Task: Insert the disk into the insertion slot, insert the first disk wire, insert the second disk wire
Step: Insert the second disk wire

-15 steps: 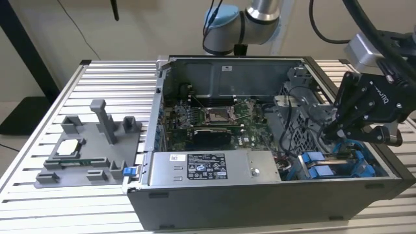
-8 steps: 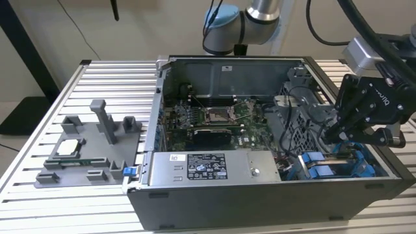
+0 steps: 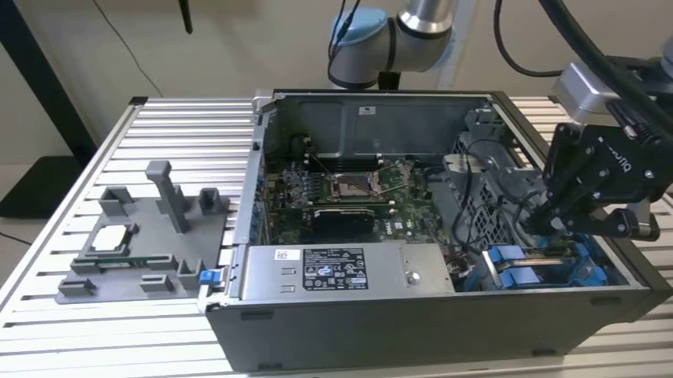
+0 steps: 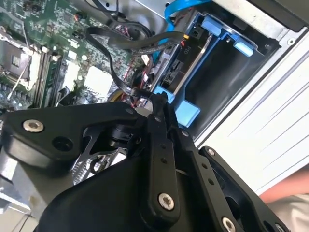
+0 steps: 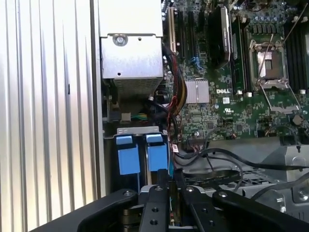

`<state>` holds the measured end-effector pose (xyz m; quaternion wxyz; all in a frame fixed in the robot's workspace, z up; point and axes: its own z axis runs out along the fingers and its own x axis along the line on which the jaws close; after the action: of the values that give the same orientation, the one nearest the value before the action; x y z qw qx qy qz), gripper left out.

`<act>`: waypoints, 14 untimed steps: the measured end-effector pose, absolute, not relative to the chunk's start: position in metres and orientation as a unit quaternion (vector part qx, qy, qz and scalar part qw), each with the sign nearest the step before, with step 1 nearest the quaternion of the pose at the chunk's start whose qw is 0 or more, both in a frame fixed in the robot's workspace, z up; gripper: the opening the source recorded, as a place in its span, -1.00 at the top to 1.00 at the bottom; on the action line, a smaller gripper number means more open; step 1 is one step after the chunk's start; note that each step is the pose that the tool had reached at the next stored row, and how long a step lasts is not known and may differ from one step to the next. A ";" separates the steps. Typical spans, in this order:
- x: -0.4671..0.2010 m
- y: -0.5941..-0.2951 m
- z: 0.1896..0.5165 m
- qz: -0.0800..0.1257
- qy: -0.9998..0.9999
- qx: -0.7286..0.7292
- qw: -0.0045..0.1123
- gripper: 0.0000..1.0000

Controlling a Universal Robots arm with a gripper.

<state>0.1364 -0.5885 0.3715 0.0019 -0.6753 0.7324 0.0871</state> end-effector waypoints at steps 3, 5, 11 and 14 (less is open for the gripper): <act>0.134 -0.588 0.370 0.074 0.733 -0.676 0.004 1.00; 0.131 -0.587 0.369 0.067 0.733 -0.677 0.011 1.00; 0.124 -0.587 0.365 0.045 0.732 -0.679 0.035 1.00; 0.124 -0.587 0.361 0.040 0.732 -0.679 0.040 1.00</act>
<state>0.1236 -0.5867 0.3614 0.0400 -0.6790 0.7319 0.0402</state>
